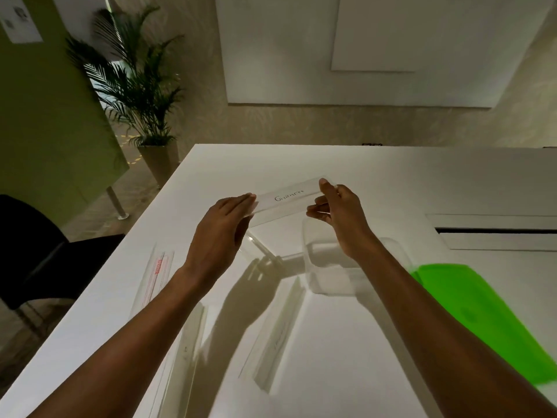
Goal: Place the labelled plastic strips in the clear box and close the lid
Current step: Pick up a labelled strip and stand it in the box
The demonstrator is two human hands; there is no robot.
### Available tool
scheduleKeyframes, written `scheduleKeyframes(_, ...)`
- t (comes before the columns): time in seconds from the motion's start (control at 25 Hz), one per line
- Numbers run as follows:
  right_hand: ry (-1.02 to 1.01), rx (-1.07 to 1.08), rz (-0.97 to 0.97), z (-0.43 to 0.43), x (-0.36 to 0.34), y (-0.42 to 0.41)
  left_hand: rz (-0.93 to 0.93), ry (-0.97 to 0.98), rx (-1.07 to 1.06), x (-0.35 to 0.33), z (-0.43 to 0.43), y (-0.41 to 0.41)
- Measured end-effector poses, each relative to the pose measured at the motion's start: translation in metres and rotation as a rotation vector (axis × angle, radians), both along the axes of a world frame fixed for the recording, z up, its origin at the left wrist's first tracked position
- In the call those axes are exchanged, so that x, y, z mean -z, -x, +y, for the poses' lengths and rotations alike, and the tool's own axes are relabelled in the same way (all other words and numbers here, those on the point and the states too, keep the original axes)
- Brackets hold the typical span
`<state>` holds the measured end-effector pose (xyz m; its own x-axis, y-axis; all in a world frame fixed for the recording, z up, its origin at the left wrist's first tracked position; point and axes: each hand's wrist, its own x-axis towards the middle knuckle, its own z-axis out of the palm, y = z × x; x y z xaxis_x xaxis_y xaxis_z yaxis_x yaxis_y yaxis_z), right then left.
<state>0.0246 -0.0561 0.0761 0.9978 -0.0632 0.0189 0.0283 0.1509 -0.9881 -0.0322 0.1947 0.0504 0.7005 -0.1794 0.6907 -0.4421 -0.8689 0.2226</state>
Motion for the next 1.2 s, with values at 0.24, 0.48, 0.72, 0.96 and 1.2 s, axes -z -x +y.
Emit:
scheduleKeyframes(0.24, -0.125, -0.107, -0.122, -0.06, 0.009, 0.045, 0.561, 0.252, 0.321, -0.03, -0.039, 0.02)
scheduleKeyframes(0.48, -0.247, -0.149, -0.205, -0.103, 0.016, 0.056, 0.859, 0.305, 0.486, -0.048, -0.084, 0.005)
scheduleKeyframes(0.72, 0.333, 0.021, -0.204, -0.143, 0.021, 0.04, 0.712, 0.001, 0.396, -0.063, -0.107, -0.029)
scheduleKeyframes(0.96, 1.029, -0.231, -0.323, -0.165, 0.029, 0.01, 0.659, -0.334, 0.296, -0.049, -0.137, -0.063)
scheduleKeyframes(1.2, 1.301, -0.321, -0.14, -0.164, 0.05, -0.011, 0.701, -0.413, 0.238, -0.005, -0.16, -0.079)
